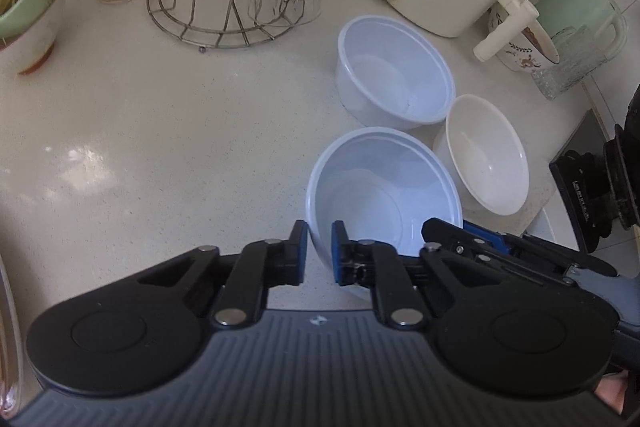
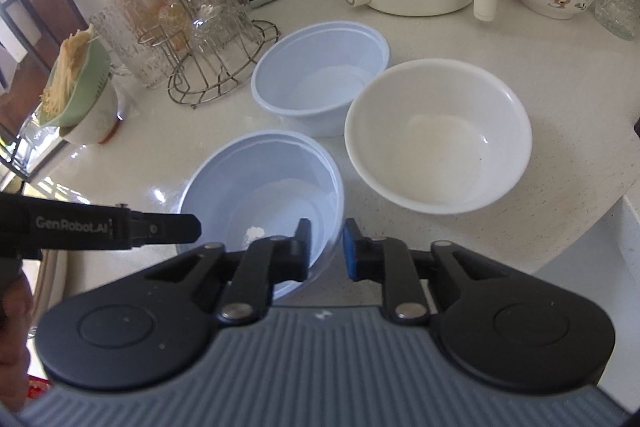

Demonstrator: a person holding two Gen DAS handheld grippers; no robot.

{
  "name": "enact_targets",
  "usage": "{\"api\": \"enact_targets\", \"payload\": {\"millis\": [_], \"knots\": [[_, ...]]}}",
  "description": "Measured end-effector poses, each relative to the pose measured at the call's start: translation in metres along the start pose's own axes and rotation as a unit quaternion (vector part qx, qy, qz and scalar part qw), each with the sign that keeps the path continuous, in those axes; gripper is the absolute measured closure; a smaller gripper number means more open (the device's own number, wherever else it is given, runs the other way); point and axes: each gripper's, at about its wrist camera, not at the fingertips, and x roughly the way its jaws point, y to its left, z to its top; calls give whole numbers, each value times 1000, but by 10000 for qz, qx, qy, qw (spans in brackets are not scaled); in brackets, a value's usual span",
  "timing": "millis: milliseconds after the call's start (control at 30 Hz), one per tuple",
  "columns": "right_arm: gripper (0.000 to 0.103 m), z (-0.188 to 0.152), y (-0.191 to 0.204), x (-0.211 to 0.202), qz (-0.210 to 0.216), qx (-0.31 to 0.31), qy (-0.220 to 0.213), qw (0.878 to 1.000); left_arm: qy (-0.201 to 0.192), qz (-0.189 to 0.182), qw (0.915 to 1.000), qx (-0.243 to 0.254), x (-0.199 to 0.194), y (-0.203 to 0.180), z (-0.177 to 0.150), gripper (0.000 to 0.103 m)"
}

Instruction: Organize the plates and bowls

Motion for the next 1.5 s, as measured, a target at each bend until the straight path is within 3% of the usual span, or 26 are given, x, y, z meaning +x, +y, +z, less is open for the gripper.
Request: {"api": "enact_targets", "payload": {"millis": [100,333,733,900,1133,1500], "knots": [[86,0,1,1,57,-38,14,10000,-31,25,10000,1,-3,3,-2,90],[86,2,15,-1,352,-267,51,9990,-95,-64,9981,-600,-20,29,-10,90],[86,-2,80,18,935,-878,271,9914,-428,418,9897,-1299,-60,90,-32,90],[85,-7,100,28,1000,-935,345,9900,-585,430,9898,-1223,-71,110,-36,90],[86,-5,117,39,946,-925,438,9902,-315,542,9896,-1292,-62,127,-40,90],[84,-5,125,36,1039,-870,447,9898,-246,611,9888,-1338,-64,137,-41,89]]}}
